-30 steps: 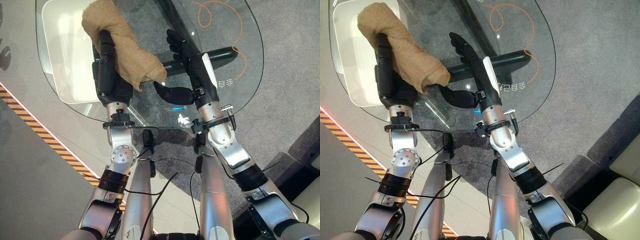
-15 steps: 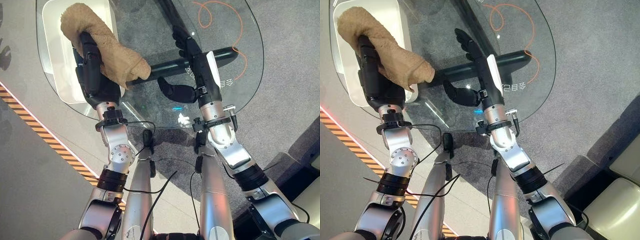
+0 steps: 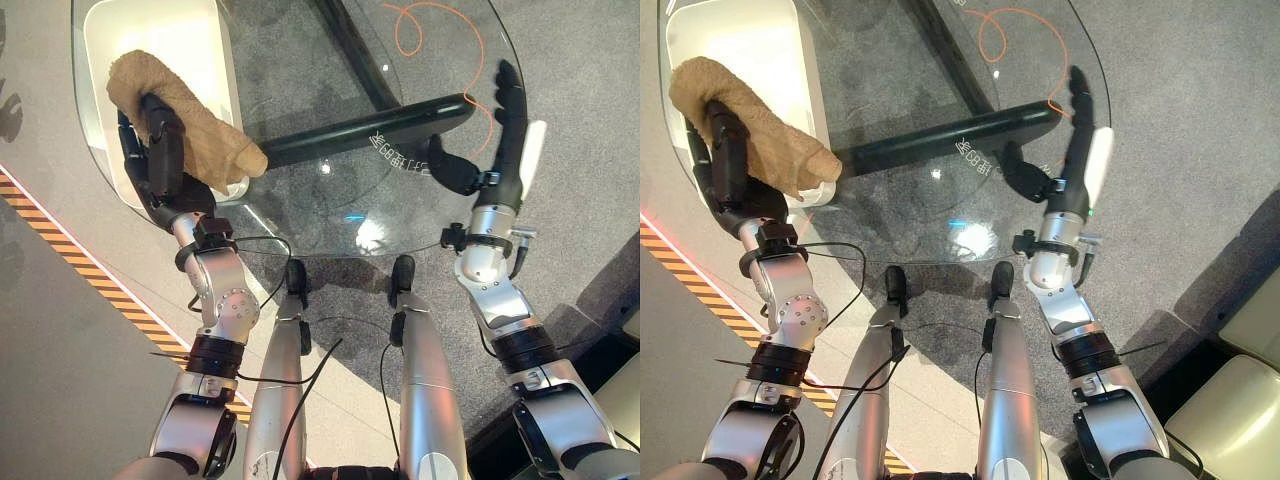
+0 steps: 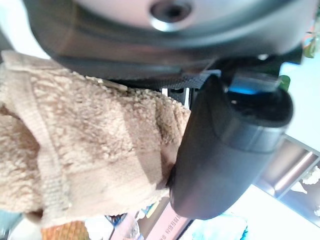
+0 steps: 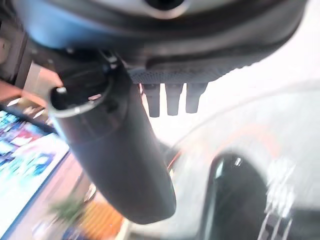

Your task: Wipe the table with a cloth and put it in the basket.

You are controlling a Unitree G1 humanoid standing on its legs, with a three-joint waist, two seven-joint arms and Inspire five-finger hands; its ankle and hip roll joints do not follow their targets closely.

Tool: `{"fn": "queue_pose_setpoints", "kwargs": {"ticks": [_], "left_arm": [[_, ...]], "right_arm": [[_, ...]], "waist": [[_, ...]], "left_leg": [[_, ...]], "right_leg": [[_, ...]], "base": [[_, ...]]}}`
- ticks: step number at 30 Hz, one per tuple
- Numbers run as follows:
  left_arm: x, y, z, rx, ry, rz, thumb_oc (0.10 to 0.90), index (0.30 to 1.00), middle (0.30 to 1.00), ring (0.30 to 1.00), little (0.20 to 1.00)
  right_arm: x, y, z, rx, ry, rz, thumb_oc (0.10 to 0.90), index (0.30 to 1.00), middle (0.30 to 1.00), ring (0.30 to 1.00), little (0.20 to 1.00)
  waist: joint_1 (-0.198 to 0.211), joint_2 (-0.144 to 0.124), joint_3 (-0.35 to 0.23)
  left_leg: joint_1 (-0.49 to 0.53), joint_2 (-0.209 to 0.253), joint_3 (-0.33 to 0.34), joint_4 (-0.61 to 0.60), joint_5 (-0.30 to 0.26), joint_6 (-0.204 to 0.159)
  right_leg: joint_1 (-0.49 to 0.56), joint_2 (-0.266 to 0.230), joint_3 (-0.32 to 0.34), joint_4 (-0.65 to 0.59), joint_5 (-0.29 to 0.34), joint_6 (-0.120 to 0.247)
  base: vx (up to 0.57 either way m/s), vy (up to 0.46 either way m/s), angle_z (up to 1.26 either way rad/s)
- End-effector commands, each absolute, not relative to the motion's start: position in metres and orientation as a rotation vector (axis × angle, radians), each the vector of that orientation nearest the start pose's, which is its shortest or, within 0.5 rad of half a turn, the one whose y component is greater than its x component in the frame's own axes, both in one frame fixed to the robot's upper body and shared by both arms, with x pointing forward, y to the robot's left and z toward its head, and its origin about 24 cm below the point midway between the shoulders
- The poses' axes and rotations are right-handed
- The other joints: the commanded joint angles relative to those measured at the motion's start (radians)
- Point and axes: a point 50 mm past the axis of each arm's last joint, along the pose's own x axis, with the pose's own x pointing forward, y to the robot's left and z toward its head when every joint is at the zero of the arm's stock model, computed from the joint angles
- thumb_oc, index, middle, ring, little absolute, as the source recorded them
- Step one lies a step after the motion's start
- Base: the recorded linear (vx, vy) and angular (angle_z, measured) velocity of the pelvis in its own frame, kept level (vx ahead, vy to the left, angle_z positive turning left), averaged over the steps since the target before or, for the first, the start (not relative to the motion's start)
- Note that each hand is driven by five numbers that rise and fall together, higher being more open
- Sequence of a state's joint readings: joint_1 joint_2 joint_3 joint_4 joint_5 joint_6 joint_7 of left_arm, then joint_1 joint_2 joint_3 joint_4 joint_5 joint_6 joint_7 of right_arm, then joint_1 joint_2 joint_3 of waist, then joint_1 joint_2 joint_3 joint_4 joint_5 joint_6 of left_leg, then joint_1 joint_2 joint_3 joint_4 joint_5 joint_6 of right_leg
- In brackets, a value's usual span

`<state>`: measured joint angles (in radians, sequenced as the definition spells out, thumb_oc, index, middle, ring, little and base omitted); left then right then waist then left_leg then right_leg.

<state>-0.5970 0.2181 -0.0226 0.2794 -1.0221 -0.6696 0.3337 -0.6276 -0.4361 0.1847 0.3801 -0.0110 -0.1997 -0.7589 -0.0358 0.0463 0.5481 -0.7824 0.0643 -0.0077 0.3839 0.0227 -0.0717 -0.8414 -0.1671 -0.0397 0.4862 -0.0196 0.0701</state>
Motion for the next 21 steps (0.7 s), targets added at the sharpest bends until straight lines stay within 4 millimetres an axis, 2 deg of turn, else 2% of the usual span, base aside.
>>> {"fn": "queue_pose_setpoints", "kwargs": {"ticks": [1, 10, 16, 21], "left_arm": [[0.302, 0.233, 0.262, -0.826, -1.206, 0.279, 0.100, 0.300, 0.300, 0.300, 0.200], [0.308, 0.243, 0.275, -0.710, -1.227, 0.355, 0.100, 0.300, 0.300, 0.300, 0.200], [0.315, 0.243, 0.291, -0.635, -1.202, 0.396, 0.100, 0.300, 0.300, 0.300, 0.200], [0.324, 0.244, 0.305, -0.459, -1.148, 0.514, 0.100, 0.300, 0.300, 0.300, 0.200]], "right_arm": [[0.333, -0.217, 0.209, -0.198, -0.759, -0.703, 0.800, 0.900, 0.900, 0.900, 0.900], [0.336, -0.264, 0.165, -0.240, -0.544, -0.958, 0.800, 0.900, 0.900, 0.900, 0.900], [0.336, -0.285, 0.129, -0.257, -0.340, -1.018, 0.800, 0.900, 0.900, 0.900, 0.900], [0.333, -0.304, 0.102, -0.327, -0.168, -1.024, 0.800, 0.900, 0.900, 0.900, 0.900]], "waist": [[0.006, -0.011, -0.028], [0.003, -0.013, -0.028], [0.002, -0.013, -0.028], [0.005, -0.014, -0.028]], "left_leg": [[0.024, -0.076, 0.002, 0.000, -0.044, 0.060], [0.009, -0.064, 0.007, -0.002, -0.038, 0.056], [0.012, -0.059, 0.009, 0.003, -0.052, 0.055], [-0.002, -0.053, 0.008, 0.005, -0.043, 0.056]], "right_leg": [[0.052, 0.096, -0.018, -0.051, -0.017, -0.031], [0.044, 0.098, -0.019, -0.056, -0.013, -0.036], [0.048, 0.098, -0.020, -0.052, -0.024, -0.038], [0.040, 0.096, -0.025, -0.056, -0.017, -0.042]], "base": [[0.00, 0.000, 0.00], [0.00, 0.000, 0.00], [0.00, -0.004, -0.06], [0.00, -0.008, -0.02]]}}
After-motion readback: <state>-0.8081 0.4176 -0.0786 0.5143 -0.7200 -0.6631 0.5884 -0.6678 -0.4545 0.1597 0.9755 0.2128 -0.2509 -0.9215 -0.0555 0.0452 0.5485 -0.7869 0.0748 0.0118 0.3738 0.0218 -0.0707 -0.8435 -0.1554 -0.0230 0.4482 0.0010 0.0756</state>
